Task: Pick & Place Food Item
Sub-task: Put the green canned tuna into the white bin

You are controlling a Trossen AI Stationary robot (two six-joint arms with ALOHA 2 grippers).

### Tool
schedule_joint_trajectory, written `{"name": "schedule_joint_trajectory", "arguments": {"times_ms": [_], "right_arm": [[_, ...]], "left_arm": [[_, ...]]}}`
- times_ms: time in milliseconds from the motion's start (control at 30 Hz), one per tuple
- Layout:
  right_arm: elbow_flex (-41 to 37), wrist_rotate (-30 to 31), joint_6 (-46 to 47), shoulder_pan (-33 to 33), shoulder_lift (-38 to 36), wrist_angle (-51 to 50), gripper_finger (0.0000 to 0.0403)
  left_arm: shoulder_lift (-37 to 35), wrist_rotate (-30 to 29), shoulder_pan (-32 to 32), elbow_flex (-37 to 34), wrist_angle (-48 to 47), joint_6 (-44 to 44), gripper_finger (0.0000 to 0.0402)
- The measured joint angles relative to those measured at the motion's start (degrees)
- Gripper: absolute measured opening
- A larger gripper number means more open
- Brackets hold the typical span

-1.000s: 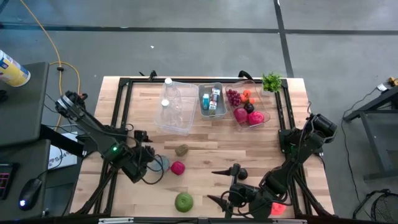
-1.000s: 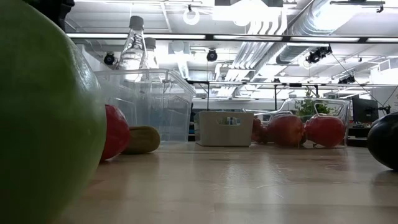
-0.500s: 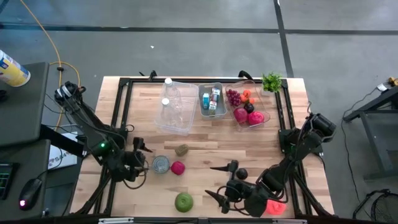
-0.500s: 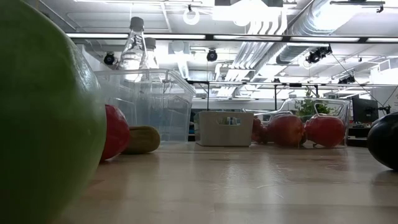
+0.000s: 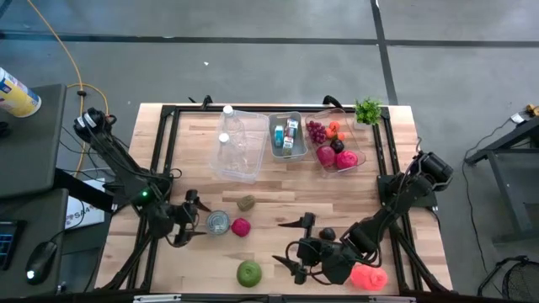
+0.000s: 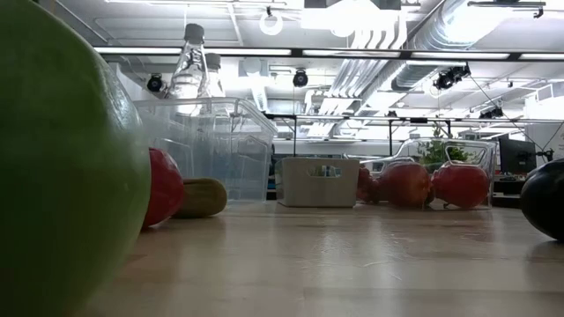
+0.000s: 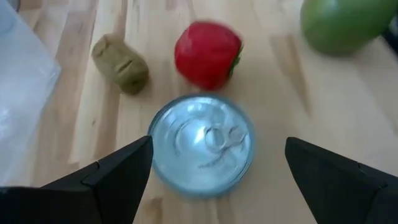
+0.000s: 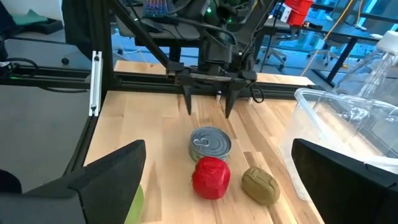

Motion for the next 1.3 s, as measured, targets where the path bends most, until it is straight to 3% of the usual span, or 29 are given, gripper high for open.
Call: {"name": "schedule_joint_trajectory", "arguments": {"times_ms": [200,500,967,1300], "right_arm": [[0.00,0.00,-0.09,-0.31,0.02,0.00,0.0394],[0.00,-0.02,-0.17,-0.31,0.02,-0.42,0.0394],[0.00,0.00,1.48,-0.31,0.02,-2.91,0.0394],[0.00,0.00,1.48,-0.31,0.02,-2.93,0.0394]], "left_arm": [[0.00,-0.79,0.00,-4.70,12.70,1.58,0.0356],[0.02,-0.22,-0.04,-8.06,12.78,-5.28,0.0356],[0.03,8.53,-0.04,-8.65,10.97,-8.90,0.0356],[-0.04,11.19,-0.15,-8.54,8.82,-13.00,0.0356]]}}
